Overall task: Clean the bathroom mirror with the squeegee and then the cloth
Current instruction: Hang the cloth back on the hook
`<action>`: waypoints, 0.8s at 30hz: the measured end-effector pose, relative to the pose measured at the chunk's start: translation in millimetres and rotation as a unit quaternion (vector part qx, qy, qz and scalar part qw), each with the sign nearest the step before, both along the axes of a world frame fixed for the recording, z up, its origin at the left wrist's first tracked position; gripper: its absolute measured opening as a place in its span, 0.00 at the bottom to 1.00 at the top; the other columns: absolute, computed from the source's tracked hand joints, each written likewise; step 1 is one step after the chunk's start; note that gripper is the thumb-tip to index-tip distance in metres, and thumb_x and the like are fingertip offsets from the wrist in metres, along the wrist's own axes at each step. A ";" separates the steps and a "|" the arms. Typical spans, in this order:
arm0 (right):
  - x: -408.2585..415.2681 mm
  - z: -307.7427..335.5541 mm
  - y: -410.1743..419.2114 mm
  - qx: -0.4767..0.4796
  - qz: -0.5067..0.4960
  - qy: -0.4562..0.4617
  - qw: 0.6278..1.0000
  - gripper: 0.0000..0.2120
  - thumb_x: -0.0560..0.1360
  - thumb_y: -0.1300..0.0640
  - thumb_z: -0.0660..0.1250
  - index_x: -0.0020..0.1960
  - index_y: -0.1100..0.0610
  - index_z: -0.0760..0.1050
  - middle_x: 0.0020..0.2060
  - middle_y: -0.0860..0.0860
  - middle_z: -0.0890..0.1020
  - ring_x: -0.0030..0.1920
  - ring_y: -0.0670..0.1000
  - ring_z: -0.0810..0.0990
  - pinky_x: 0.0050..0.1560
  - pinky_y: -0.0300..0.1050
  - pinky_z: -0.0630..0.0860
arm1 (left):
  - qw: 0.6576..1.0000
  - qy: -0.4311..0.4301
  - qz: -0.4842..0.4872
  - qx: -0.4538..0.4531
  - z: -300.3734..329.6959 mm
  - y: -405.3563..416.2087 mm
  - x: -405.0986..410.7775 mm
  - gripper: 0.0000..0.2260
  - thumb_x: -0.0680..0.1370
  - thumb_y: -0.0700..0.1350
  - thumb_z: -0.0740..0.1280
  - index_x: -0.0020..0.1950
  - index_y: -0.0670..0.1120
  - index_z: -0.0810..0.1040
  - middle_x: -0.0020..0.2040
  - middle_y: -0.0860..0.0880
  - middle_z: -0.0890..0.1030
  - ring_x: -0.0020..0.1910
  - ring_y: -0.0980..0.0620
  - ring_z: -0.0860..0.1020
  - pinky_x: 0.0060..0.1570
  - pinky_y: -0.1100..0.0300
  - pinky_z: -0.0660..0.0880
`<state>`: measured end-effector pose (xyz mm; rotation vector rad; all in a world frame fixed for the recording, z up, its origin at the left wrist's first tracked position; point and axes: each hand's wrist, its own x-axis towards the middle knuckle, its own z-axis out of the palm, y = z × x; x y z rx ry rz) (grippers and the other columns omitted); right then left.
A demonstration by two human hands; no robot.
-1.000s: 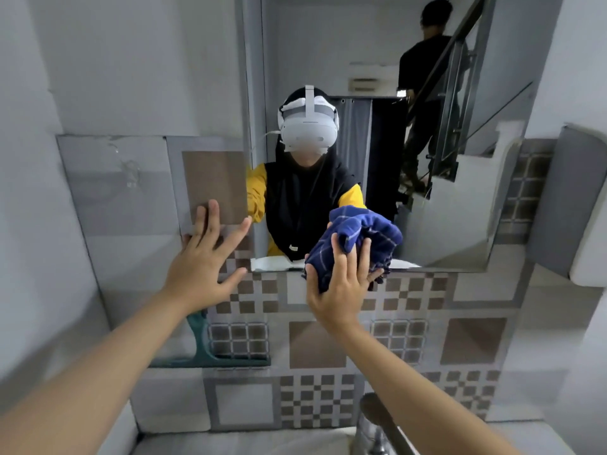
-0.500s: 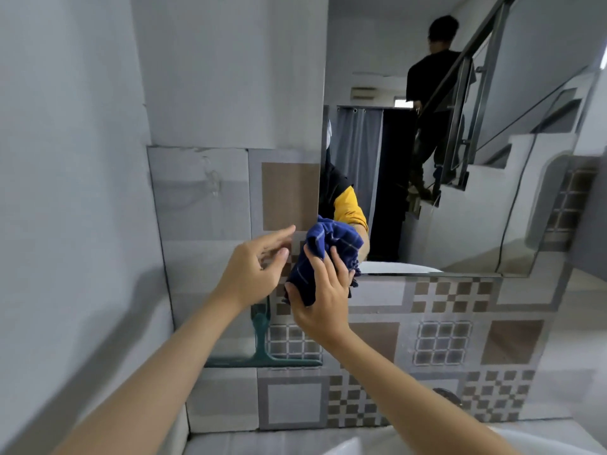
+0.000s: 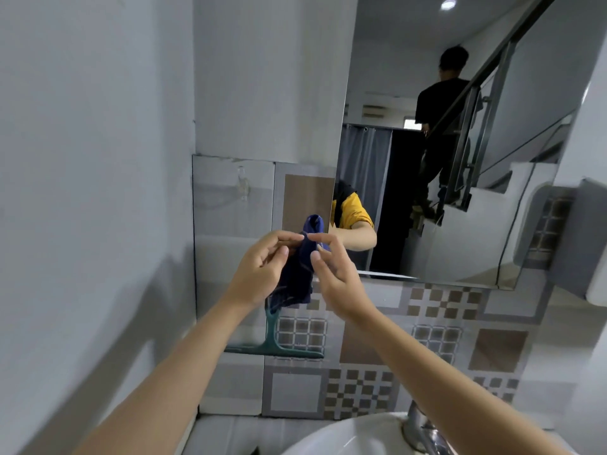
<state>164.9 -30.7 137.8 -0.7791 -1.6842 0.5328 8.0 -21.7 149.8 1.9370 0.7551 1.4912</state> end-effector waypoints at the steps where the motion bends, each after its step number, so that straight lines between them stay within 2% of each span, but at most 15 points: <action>1: -1.5 3.8 -2.1 -0.004 0.005 0.010 1.000 0.11 0.82 0.57 0.57 0.63 0.51 0.70 0.33 0.56 0.76 0.34 0.56 0.73 0.41 0.51 0.70 | 1.000 -0.003 0.000 -0.003 2.2 -3.8 -2.0 0.12 0.77 0.43 0.58 0.57 0.47 0.77 0.55 0.47 0.81 0.58 0.50 0.78 0.60 0.49 0.75; 2: -3.2 6.9 -3.4 -0.007 0.012 0.018 1.000 0.11 0.82 0.57 0.56 0.63 0.51 0.70 0.33 0.57 0.76 0.34 0.59 0.73 0.41 0.52 0.71 | 1.000 -0.004 0.002 -0.005 5.0 -8.1 -4.0 0.12 0.77 0.44 0.59 0.58 0.48 0.77 0.55 0.48 0.81 0.58 0.51 0.78 0.60 0.50 0.75; 5: -9.1 16.2 -10.0 -0.019 0.046 0.034 0.998 0.12 0.83 0.61 0.54 0.65 0.57 0.69 0.39 0.50 0.81 0.39 0.46 0.81 0.42 0.39 0.77 | 1.000 -0.001 0.018 -0.005 12.6 -19.8 -11.5 0.09 0.78 0.44 0.62 0.57 0.51 0.76 0.54 0.50 0.81 0.56 0.52 0.79 0.54 0.53 0.76; 8: -14.7 21.9 -14.5 -0.033 0.078 0.046 0.995 0.12 0.83 0.62 0.53 0.66 0.58 0.68 0.45 0.56 0.83 0.44 0.48 0.83 0.44 0.39 0.78 | 1.000 0.005 0.026 -0.005 18.8 -31.0 -19.8 0.10 0.78 0.44 0.63 0.59 0.52 0.76 0.54 0.49 0.80 0.53 0.50 0.80 0.54 0.50 0.78; 12: -24.8 25.4 -19.8 -0.045 0.091 0.035 0.994 0.13 0.83 0.63 0.53 0.66 0.57 0.67 0.48 0.56 0.83 0.48 0.47 0.83 0.46 0.38 0.78 | 0.998 0.026 0.045 -0.017 27.9 -38.8 -32.5 0.12 0.79 0.50 0.60 0.62 0.59 0.74 0.54 0.48 0.81 0.54 0.50 0.80 0.56 0.46 0.77; 14: -29.4 26.3 -21.5 -0.047 0.091 0.016 0.995 0.13 0.83 0.62 0.53 0.66 0.55 0.67 0.50 0.55 0.82 0.50 0.48 0.82 0.48 0.40 0.77 | 0.998 0.035 0.046 -0.026 32.3 -41.8 -37.3 0.13 0.80 0.50 0.58 0.63 0.61 0.73 0.54 0.49 0.80 0.54 0.51 0.80 0.56 0.48 0.78; 18: -34.9 30.0 -26.3 -0.047 0.085 -0.010 0.995 0.13 0.82 0.56 0.55 0.66 0.52 0.68 0.54 0.58 0.82 0.57 0.56 0.81 0.58 0.58 0.78 | 0.997 0.030 0.069 -0.029 37.9 -48.9 -42.0 0.13 0.80 0.52 0.57 0.63 0.58 0.74 0.54 0.49 0.80 0.51 0.54 0.81 0.50 0.56 0.80; 21: -38.1 34.5 -29.1 -0.039 0.076 -0.010 0.996 0.12 0.83 0.57 0.56 0.66 0.53 0.68 0.52 0.59 0.83 0.54 0.57 0.82 0.55 0.59 0.79 | 0.994 -0.019 0.086 -0.059 40.2 -50.5 -41.1 0.14 0.79 0.55 0.58 0.61 0.53 0.75 0.53 0.48 0.81 0.50 0.52 0.82 0.46 0.54 0.81; 23: -40.4 37.9 -28.7 -0.015 0.058 -0.015 0.998 0.11 0.82 0.53 0.57 0.63 0.51 0.70 0.43 0.60 0.84 0.44 0.62 0.83 0.45 0.60 0.81 | 0.991 -0.051 0.089 -0.082 43.9 -51.7 -40.4 0.14 0.78 0.56 0.59 0.58 0.50 0.76 0.52 0.47 0.81 0.47 0.51 0.83 0.42 0.56 0.81; 24: -41.9 40.7 -28.5 0.001 0.042 -0.015 0.999 0.10 0.81 0.52 0.58 0.61 0.51 0.71 0.37 0.56 0.84 0.37 0.59 0.82 0.37 0.55 0.81 | 0.990 -0.055 0.097 -0.081 46.3 -51.2 -40.9 0.14 0.77 0.56 0.61 0.57 0.50 0.76 0.52 0.46 0.80 0.45 0.51 0.83 0.40 0.56 0.81</action>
